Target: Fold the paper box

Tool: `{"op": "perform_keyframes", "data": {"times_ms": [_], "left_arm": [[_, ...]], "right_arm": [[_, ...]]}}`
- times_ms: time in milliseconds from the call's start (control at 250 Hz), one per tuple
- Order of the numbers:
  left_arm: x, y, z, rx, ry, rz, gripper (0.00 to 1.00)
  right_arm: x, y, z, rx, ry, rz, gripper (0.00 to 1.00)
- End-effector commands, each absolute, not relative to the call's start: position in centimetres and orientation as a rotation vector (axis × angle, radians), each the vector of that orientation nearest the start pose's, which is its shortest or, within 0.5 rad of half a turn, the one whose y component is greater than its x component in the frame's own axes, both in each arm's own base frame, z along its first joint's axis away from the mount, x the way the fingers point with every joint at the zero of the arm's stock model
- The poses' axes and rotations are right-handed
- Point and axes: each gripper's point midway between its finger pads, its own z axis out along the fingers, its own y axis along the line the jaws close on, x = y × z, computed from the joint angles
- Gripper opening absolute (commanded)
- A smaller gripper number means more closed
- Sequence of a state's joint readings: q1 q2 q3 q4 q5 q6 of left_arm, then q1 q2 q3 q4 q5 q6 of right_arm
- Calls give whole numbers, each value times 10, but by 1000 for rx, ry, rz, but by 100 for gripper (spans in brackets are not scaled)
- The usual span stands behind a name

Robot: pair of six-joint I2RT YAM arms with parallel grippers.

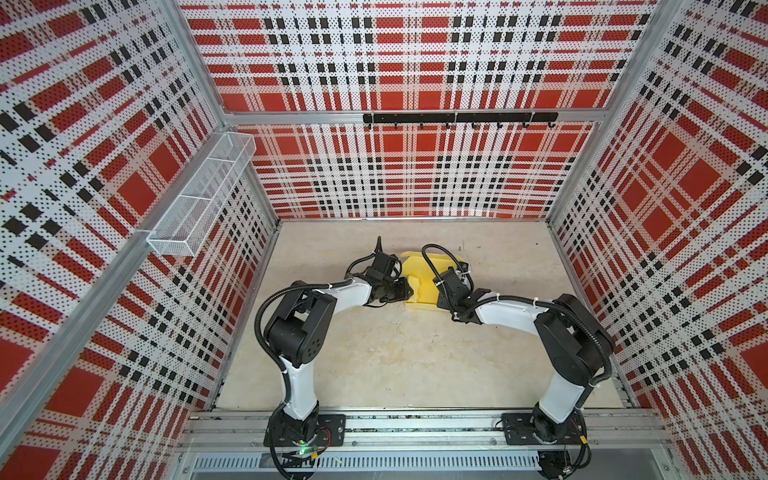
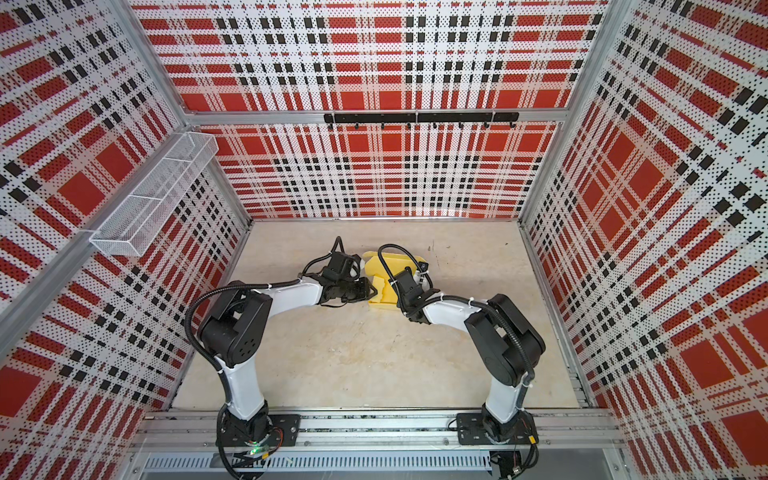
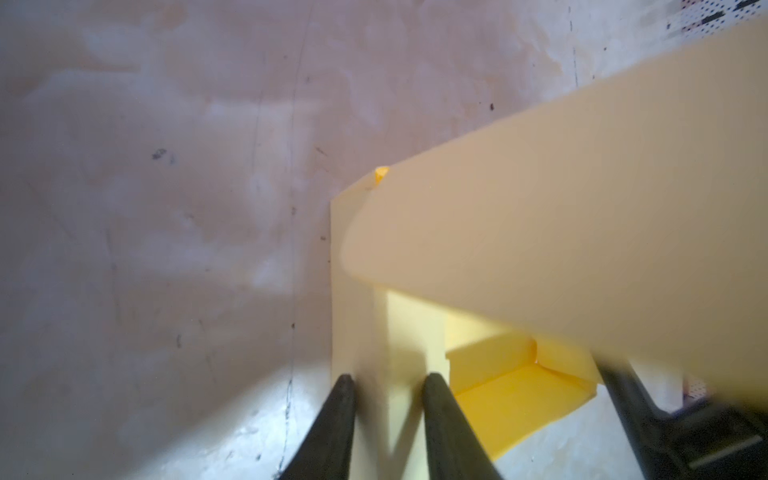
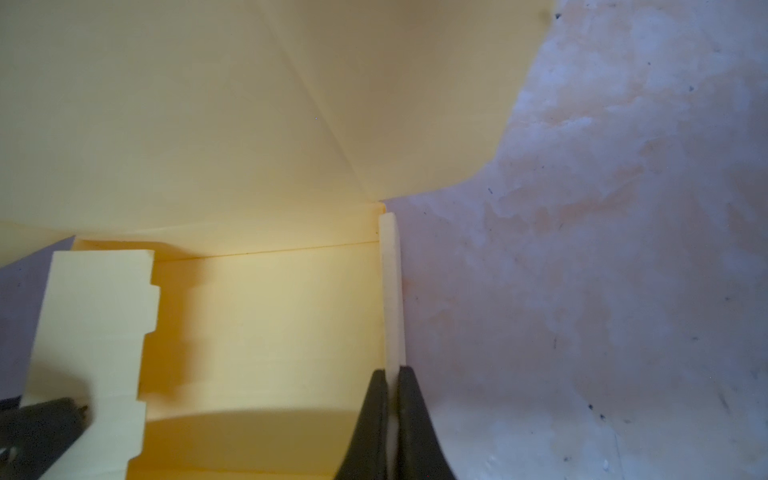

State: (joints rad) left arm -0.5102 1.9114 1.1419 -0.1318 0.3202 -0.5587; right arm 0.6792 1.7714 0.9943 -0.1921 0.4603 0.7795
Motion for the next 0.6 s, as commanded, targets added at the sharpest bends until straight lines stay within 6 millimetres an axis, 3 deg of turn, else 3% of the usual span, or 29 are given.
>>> {"op": "perform_keyframes", "data": {"times_ms": [0,372,596], "left_arm": [[377,-287,40,143,2648,-767,29],[382,-291,40,282,2672,-481,17],[382,-297,34,331,2696,-378,17]], "right_arm": [[383,217,66,363,2307,177,5],[379,223,63,359,2327,200,7],[375,224,61,368,2321,203,9]]}}
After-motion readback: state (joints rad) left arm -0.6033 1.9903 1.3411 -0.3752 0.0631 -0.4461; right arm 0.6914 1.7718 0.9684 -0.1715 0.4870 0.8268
